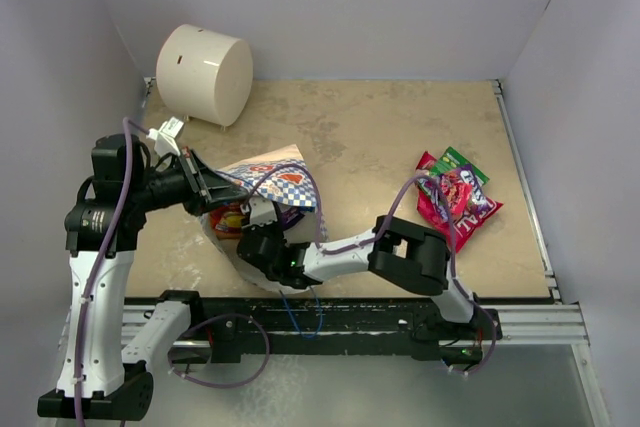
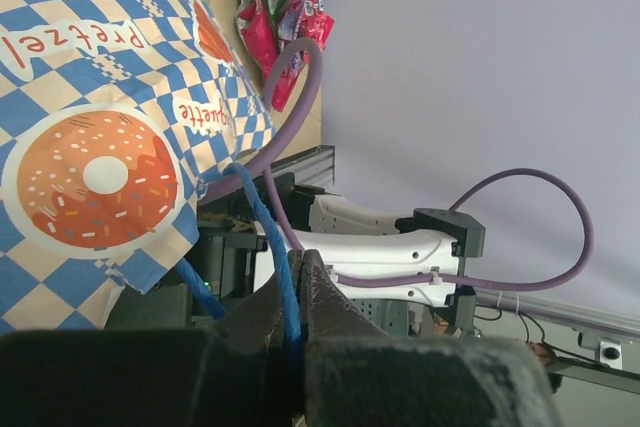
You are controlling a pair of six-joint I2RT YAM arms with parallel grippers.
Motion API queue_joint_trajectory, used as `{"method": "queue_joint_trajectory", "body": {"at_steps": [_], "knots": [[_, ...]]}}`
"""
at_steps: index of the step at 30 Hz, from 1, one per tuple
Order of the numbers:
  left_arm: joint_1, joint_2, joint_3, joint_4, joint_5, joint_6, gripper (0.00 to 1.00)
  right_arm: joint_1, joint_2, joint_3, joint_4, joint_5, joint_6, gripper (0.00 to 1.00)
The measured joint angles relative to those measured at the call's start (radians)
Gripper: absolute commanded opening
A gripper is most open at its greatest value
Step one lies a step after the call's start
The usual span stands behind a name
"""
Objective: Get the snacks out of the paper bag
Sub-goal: Take out the snack from the paper bag.
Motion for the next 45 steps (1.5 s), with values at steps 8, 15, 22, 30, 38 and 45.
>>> {"method": "queue_joint_trajectory", "body": {"at_steps": [8,15,22,30,38,45], "knots": [[0.000,-0.011,0.000,-0.022,-0.011,0.000,0.00,-0.011,-0.055,-0.066,0.034,-0.059,-0.010,0.10],[0.000,-0.030,0.002,-0.032,-0.011,0.000,0.00,-0.016,-0.178,-0.169,0.057,-0.113,-0.034,0.04],[0.000,-0.027,0.016,-0.032,-0.011,0.000,0.00,-0.021,-0.267,-0.282,0.079,-0.141,-0.033,0.17],[0.000,-0.015,0.023,-0.033,-0.007,-0.001,0.00,-0.022,-0.282,-0.375,0.071,-0.162,-0.038,0.47],[0.000,-0.016,0.025,-0.033,-0.006,-0.002,0.00,-0.017,-0.229,-0.365,0.162,-0.156,-0.229,0.82],[0.000,-0.026,0.025,-0.033,-0.008,-0.004,0.00,-0.004,-0.090,-0.251,0.214,-0.081,-0.458,0.84]]}}
